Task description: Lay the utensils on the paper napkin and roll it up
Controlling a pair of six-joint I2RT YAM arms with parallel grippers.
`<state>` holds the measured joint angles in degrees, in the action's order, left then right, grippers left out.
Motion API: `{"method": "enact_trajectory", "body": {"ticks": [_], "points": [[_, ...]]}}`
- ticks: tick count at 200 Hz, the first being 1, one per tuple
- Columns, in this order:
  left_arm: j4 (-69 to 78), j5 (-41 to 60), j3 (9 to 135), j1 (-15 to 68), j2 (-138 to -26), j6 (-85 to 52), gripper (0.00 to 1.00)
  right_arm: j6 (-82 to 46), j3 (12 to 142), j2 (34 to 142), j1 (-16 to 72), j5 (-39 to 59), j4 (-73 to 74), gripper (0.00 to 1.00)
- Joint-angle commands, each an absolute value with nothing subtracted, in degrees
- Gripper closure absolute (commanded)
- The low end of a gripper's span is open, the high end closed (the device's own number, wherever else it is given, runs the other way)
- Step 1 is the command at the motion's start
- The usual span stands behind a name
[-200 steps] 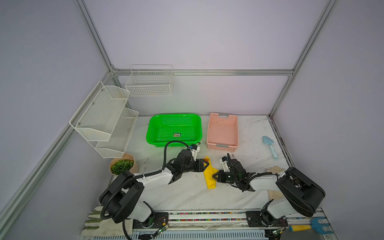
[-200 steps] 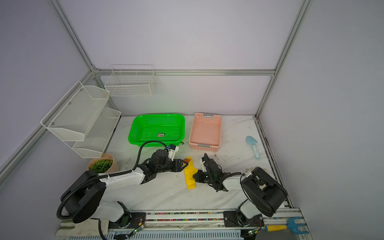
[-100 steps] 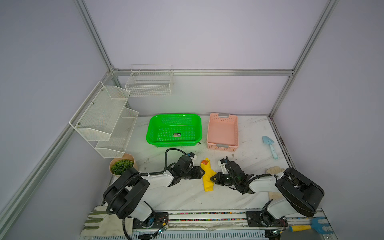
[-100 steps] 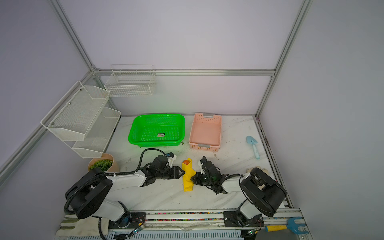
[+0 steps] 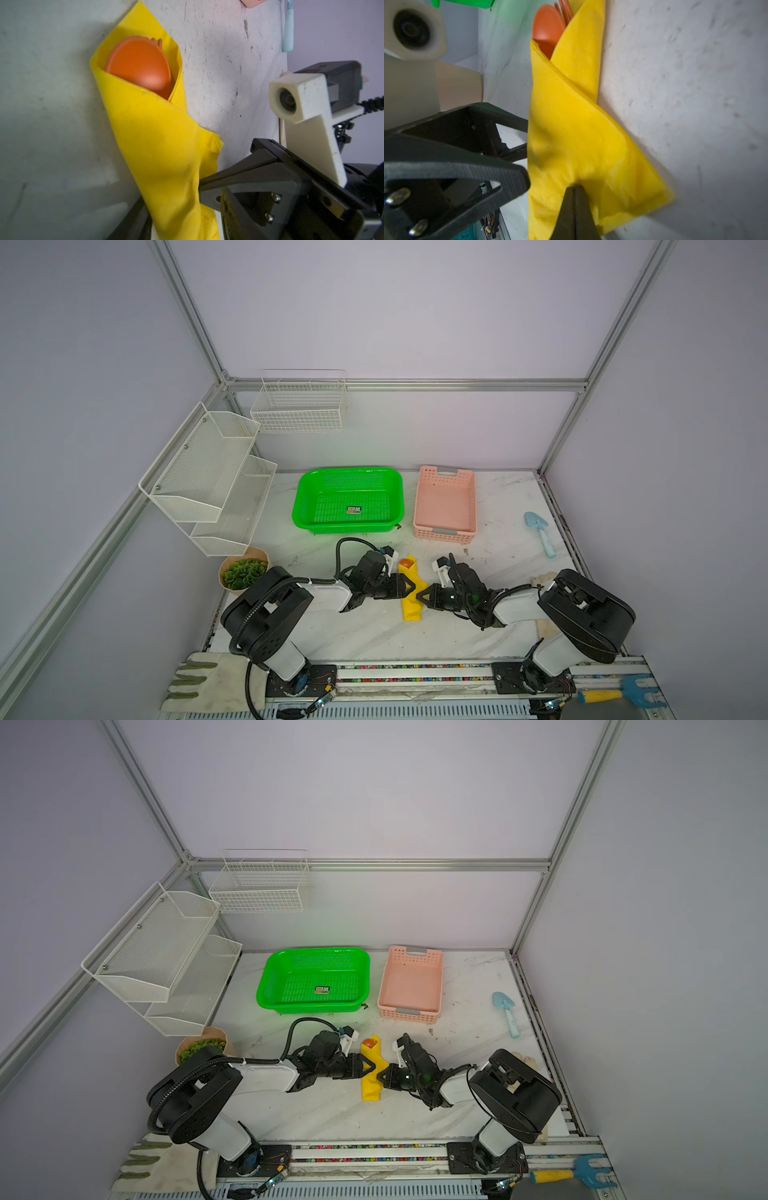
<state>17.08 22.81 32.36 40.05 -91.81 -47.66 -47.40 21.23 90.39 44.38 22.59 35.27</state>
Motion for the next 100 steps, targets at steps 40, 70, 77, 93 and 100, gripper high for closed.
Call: {"method": "enact_trajectory", "body": {"ticks": [40, 70, 77, 93, 100], "points": [[21.73, 23.92, 28.70, 41.04, -96.35, -52.22, 0.50, -48.77, 17.46, 97.65, 44.87, 21.33, 31.56, 1.00], [25.77, 24.52, 27.96, 41.12, -99.06, -53.61, 0.52, -48.87, 17.23, 99.14, 45.18, 21.88, 32.87, 1.00], [26.00, 24.44, 28.03, 41.14, -99.46, -53.61, 0.52, -48.91, 17.29, 99.14, 45.26, 21.84, 32.79, 1.00], [26.28, 24.07, 28.00, 41.13, -99.93, -53.55, 0.53, -48.80, 17.22, 98.73, 45.35, 21.72, 32.44, 1.00], [26.35, 23.92, 28.04, 41.12, -100.14, -53.46, 0.53, -48.78, 17.23, 98.47, 45.40, 21.62, 32.17, 1.00]]}}
